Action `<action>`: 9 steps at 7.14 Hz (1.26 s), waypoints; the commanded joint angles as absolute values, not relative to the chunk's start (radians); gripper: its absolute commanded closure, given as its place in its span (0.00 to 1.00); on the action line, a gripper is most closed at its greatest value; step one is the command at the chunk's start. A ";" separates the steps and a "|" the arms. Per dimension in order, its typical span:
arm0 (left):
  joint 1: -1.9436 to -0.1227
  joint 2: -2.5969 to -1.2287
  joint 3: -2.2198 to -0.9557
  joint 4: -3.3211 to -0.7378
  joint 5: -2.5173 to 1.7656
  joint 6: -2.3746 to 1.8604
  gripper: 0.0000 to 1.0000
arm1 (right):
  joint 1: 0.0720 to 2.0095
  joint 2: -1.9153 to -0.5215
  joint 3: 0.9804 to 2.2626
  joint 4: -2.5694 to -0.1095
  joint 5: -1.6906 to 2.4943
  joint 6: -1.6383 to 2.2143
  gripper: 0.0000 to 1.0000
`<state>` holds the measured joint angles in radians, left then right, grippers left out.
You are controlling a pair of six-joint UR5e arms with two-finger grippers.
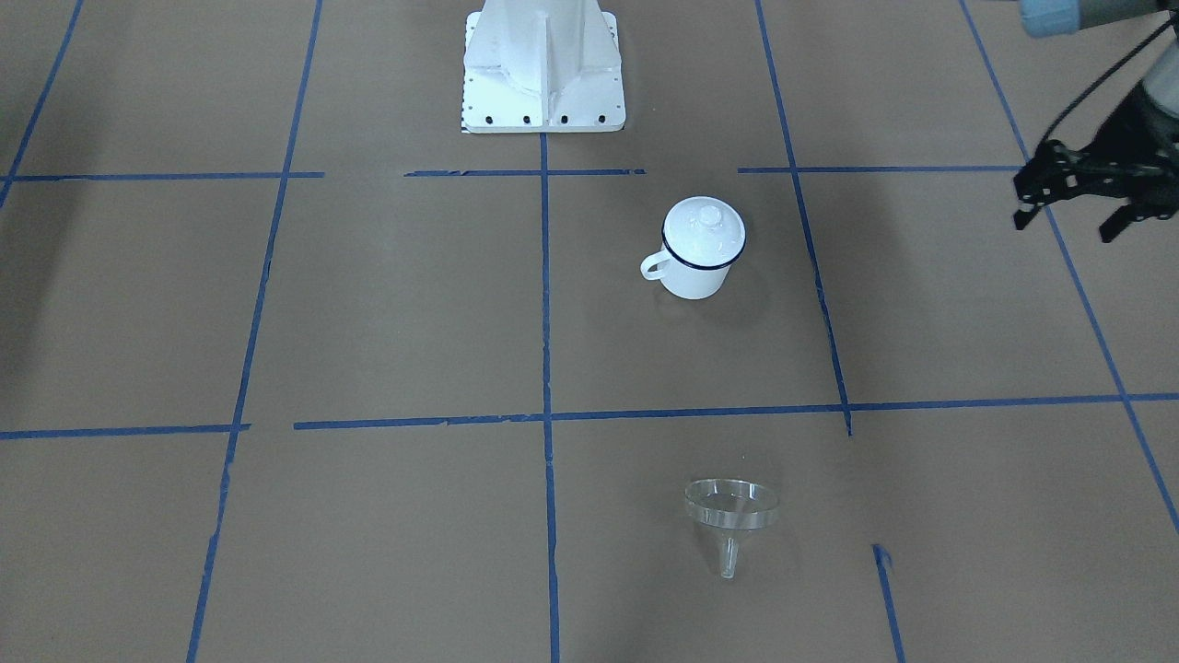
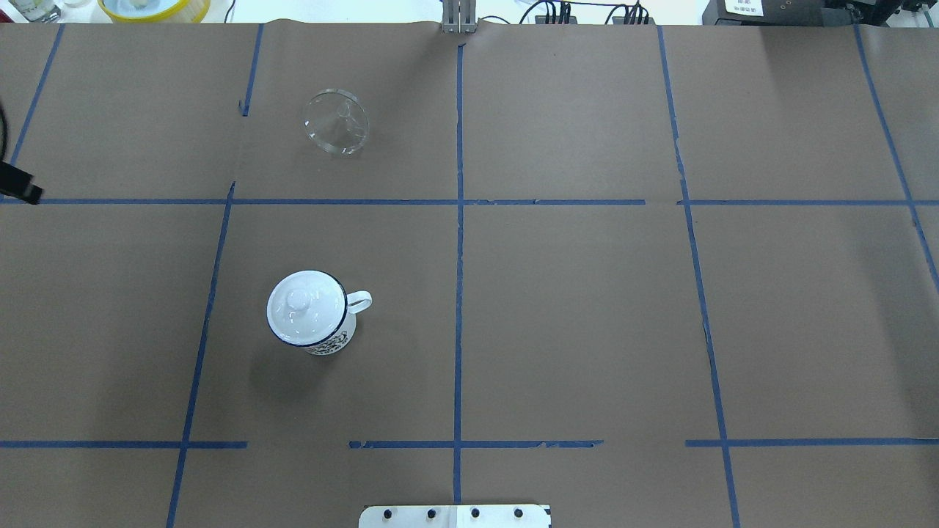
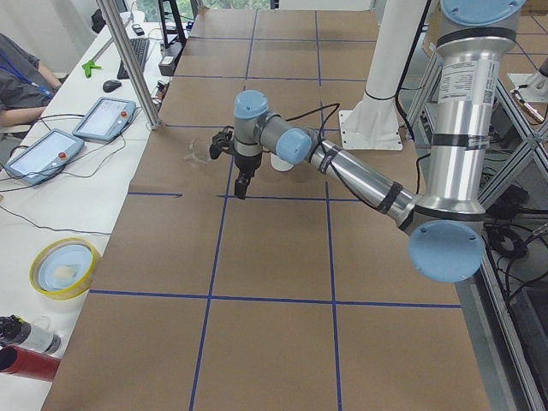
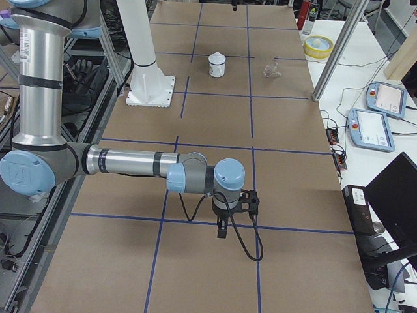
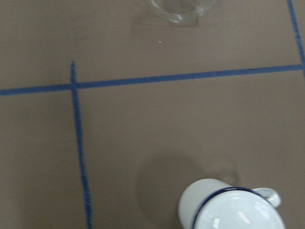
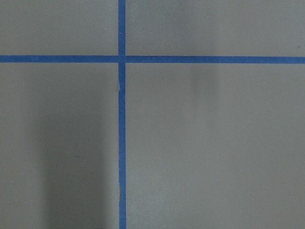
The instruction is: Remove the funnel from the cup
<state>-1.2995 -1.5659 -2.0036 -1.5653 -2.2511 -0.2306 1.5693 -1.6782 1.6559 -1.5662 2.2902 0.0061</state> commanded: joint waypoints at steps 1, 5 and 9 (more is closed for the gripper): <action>-1.573 -1.459 -1.842 -1.565 -2.331 0.185 0.00 | 1.569 -1.678 1.657 -1.566 2.290 0.006 0.00; -1.635 -1.434 -1.701 -1.540 -2.324 0.209 0.00 | 1.569 -1.678 1.657 -1.566 2.290 0.006 0.00; -1.637 -1.439 -1.724 -1.505 -2.332 0.112 0.00 | 1.569 -1.678 1.657 -1.566 2.290 0.006 0.00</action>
<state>-1.6364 -1.4387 -1.7234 -1.5041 -2.3310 0.1280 1.5693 -1.6782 1.6563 -1.5662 2.2902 0.0061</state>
